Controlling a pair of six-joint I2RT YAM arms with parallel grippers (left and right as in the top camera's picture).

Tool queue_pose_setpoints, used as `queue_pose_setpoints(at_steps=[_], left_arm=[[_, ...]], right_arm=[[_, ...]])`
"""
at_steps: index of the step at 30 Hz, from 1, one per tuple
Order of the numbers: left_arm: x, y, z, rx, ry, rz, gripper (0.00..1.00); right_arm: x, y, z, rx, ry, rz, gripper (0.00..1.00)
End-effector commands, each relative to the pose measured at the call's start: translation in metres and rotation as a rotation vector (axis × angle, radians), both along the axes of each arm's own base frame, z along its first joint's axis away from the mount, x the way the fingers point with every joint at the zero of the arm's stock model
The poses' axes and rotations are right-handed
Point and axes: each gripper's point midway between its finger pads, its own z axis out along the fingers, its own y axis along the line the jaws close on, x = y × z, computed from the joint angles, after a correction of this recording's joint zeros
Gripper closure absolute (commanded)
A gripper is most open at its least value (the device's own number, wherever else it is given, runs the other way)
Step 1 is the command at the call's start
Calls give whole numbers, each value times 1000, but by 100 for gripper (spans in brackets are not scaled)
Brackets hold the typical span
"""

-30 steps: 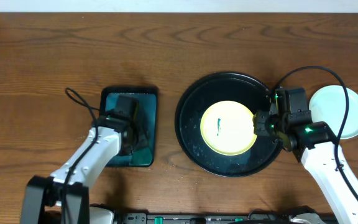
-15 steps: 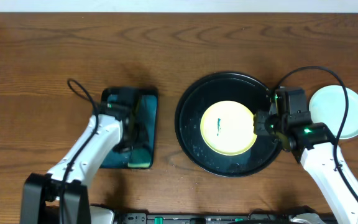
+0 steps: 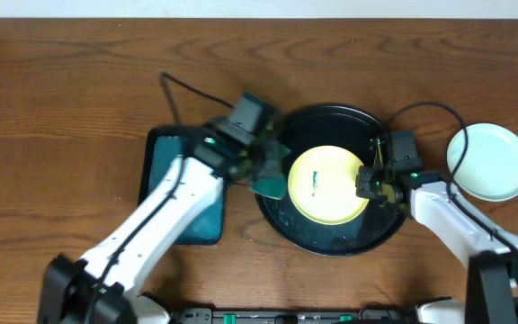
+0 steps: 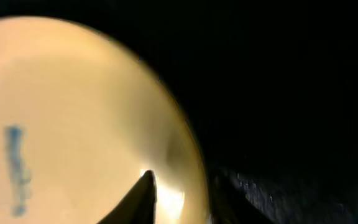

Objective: Clean dirty plates on tray and stack at the side
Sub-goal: 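Scrub the yellow plate with the sponge held by left gripper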

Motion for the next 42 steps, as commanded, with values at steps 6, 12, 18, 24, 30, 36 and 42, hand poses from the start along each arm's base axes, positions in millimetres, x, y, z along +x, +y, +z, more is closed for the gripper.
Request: queue_pose_setpoints(at_steps=[6, 12, 18, 24, 30, 36, 42], left_arm=[[-12, -66, -72, 6, 102, -49, 93], [-24, -101, -126, -26, 201, -51, 92], [-35, -127, -160, -95, 272, -111, 92], [-22, -116, -164, -44, 206, -126, 92], [10, -15, -174, 402, 92, 79, 93], [16, 17, -165, 563, 44, 124, 93], [12, -25, -170, 364, 95, 77, 93]], right_arm=[[-8, -7, -21, -24, 70, -68, 99], [-12, -8, -23, -28, 89, -67, 99], [-13, -8, -23, -28, 91, -67, 99], [-13, -8, -23, -28, 93, -66, 99], [-18, -9, -24, -37, 112, -55, 99], [-19, -10, -25, -49, 115, -47, 99], [-20, -10, -25, -50, 119, -43, 99]])
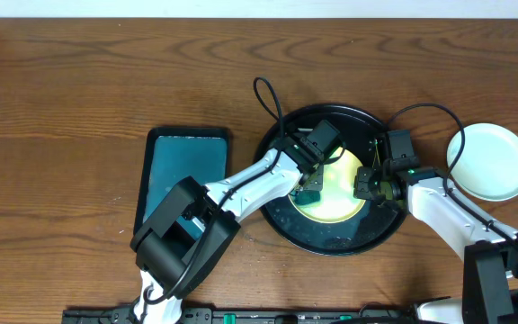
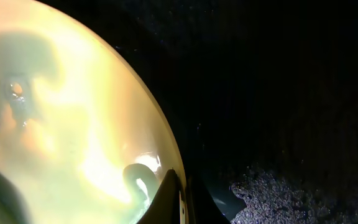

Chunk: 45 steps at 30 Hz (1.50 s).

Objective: Clean dirty plates on tray and stack at the side
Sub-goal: 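Scrub the yellow plate with the sponge held by left gripper, then return the sponge to the blue water tray with left gripper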

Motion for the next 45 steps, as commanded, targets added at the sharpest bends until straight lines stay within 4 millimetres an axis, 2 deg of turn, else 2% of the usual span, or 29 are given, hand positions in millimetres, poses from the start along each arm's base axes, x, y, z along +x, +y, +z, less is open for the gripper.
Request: queue_pose_setpoints(at_steps=[1, 3, 8, 10, 13, 16, 18, 21, 23, 26, 28, 34, 38, 42, 44, 45], left_arm=[[-2, 20, -42, 34, 64, 39, 93], [-6, -14, -38, -136, 113, 56, 93], [-20, -72, -28, -339, 141, 2, 92], [-32, -90, -25, -362, 132, -51, 93], [-37, -92, -26, -350, 129, -61, 92], [-32, -70, -34, -261, 115, -14, 92], [-25, -42, -42, -158, 106, 41, 92], [-14, 15, -48, 59, 64, 121, 93], [-7, 48, -46, 189, 32, 164, 92], [3, 78, -30, 314, -14, 193, 92], [9, 84, -17, 352, -53, 196, 92], [16, 72, 28, 299, -103, 167, 93], [13, 68, 74, 202, -150, 173, 92], [4, 84, 129, 135, -211, 200, 93], [0, 100, 151, 119, -230, 218, 93], [-3, 116, 162, 123, -237, 226, 92]], right_arm=[[-14, -10, -17, -59, 62, 0, 99], [-14, -10, -17, -60, 62, 3, 99], [-14, -9, -17, -61, 61, 7, 99], [-14, -9, -17, -61, 61, 7, 99], [-14, -9, -17, -61, 61, 7, 99], [-14, -9, -17, -61, 61, 7, 99], [-14, -9, -17, -61, 62, 7, 99], [-15, -10, -17, -61, 64, 7, 99], [-15, -10, -17, -61, 65, 7, 99], [-15, -10, -17, -61, 64, 7, 99], [-15, -10, -17, -61, 65, 7, 99], [-15, -10, -17, -62, 65, 7, 99], [-15, -10, -17, -65, 64, 17, 99], [-15, -10, -17, -70, 62, 37, 99], [-15, -10, -17, -72, 61, 44, 99], [-15, -10, -17, -72, 61, 43, 99]])
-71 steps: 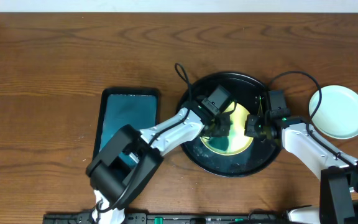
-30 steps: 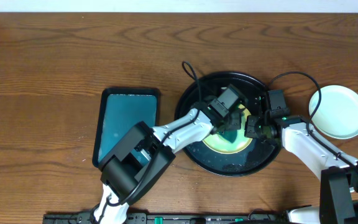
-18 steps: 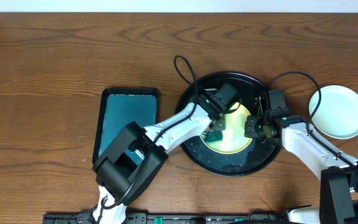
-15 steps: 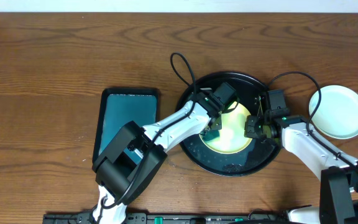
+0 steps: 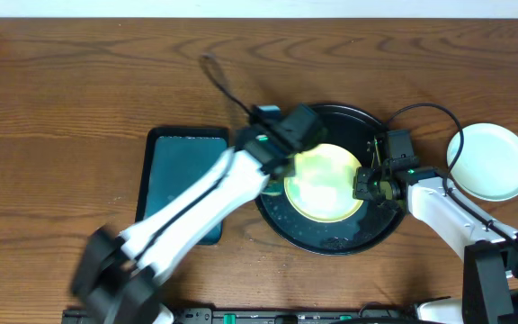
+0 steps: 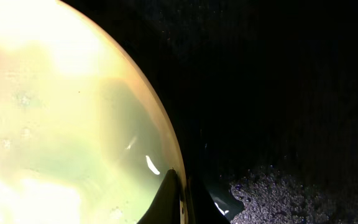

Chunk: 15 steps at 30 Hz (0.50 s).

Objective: Clean dirty plates on tray and stack at the side
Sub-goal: 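Return the sponge to the blue water tray with left gripper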

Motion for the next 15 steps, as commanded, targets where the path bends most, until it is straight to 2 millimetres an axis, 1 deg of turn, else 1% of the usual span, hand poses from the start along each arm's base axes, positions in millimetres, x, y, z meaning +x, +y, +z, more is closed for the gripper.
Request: queue_pose_setpoints(at_steps=[1, 3, 5, 7, 8, 10, 11, 13, 14, 15], left_arm=[[-1, 43, 40, 26, -71, 29, 93], [-4, 66, 38, 57, -51, 43, 93], [-6, 84, 26, 92, -16, 58, 92], [-10, 106, 4, 122, 31, 104, 93], [-13, 117, -9, 134, 54, 131, 93], [-17, 132, -35, 129, 89, 167, 93], [-20, 136, -50, 96, 112, 174, 92], [-23, 138, -71, 22, 146, 182, 92], [-24, 139, -80, -52, 171, 202, 92], [-23, 139, -80, -84, 181, 210, 92]], right_arm=[[-14, -13, -17, -85, 56, 19, 99], [-14, -13, -17, -85, 56, 19, 99], [-14, -13, -17, -85, 56, 19, 99], [-14, -13, -17, -84, 57, 19, 99], [-14, -13, -17, -84, 58, 19, 99], [-16, -13, -18, -86, 66, 19, 99], [-17, -13, -18, -81, 73, 20, 99], [-20, -12, -18, -78, 83, 23, 99], [-21, -12, -19, -79, 88, 23, 99], [-21, -12, -17, -79, 87, 23, 99]])
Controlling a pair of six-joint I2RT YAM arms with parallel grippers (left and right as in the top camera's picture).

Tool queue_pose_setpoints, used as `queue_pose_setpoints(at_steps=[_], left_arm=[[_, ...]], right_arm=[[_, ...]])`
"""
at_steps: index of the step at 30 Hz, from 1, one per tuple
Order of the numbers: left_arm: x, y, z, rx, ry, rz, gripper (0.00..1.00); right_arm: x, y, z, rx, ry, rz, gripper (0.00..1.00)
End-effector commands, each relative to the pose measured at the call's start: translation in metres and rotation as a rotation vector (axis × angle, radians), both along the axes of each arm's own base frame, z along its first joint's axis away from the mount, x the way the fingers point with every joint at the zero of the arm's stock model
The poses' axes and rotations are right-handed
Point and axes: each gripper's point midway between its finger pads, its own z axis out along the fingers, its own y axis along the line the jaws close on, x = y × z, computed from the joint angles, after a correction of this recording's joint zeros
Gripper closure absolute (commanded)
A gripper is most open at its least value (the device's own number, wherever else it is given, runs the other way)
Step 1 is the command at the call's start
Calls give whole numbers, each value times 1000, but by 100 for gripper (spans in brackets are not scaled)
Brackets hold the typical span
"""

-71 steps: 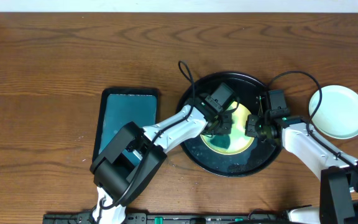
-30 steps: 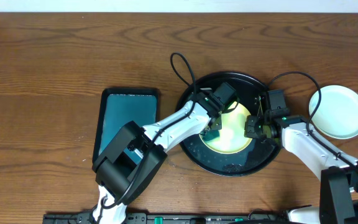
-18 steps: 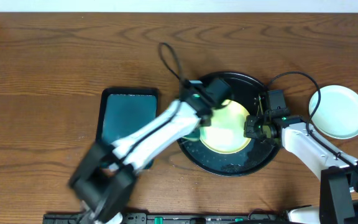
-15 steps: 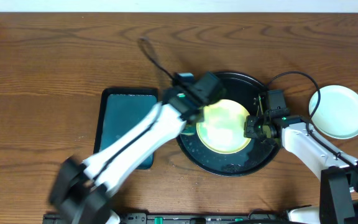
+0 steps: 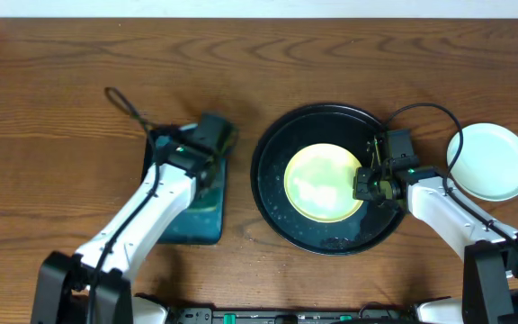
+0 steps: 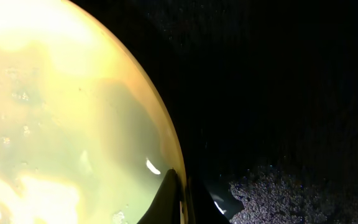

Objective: Clean dirty plates on tray and stack at the side
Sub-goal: 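Return the sponge to the blue water tray with left gripper, then tilt up the yellow plate edge with right gripper and grasp it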

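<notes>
A yellow plate lies in the round black tray; its face is wet and shows no blue mark. My right gripper is shut on the plate's right rim, one finger above it and one below. My left gripper hovers over the teal rectangular tray, shut on a green sponge that hardly stands out against the teal. A clean pale plate rests on the table to the right.
Black cables loop up from both arms, one over the table at the upper left and one above the black tray's right rim. Water droplets speckle the black tray's floor.
My left gripper has moved from over the yellow plate's left side to above the teal tray. The right gripper still grips the plate's rim. The plate has not moved.
At first the left gripper held the sponge beside the plate, which bore a blue streak, with the right gripper at its rim. Then the sponge was pressed on the plate's face. Later the streak was gone and the plate wet. The sponge is now over the teal tray.
</notes>
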Motion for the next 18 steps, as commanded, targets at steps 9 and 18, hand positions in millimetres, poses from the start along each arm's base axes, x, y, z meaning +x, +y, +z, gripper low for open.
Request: queue_pose_setpoints(at_steps=[9, 18], left_arm=[[1, -14, 24, -272, -30, -86, 49], [-16, -32, 93, -428, -219, -163, 37]], right_arm=[[-3, -19, 40, -177, -108, 11, 99], [-3, -15, 121, -292, -371, 31, 99]])
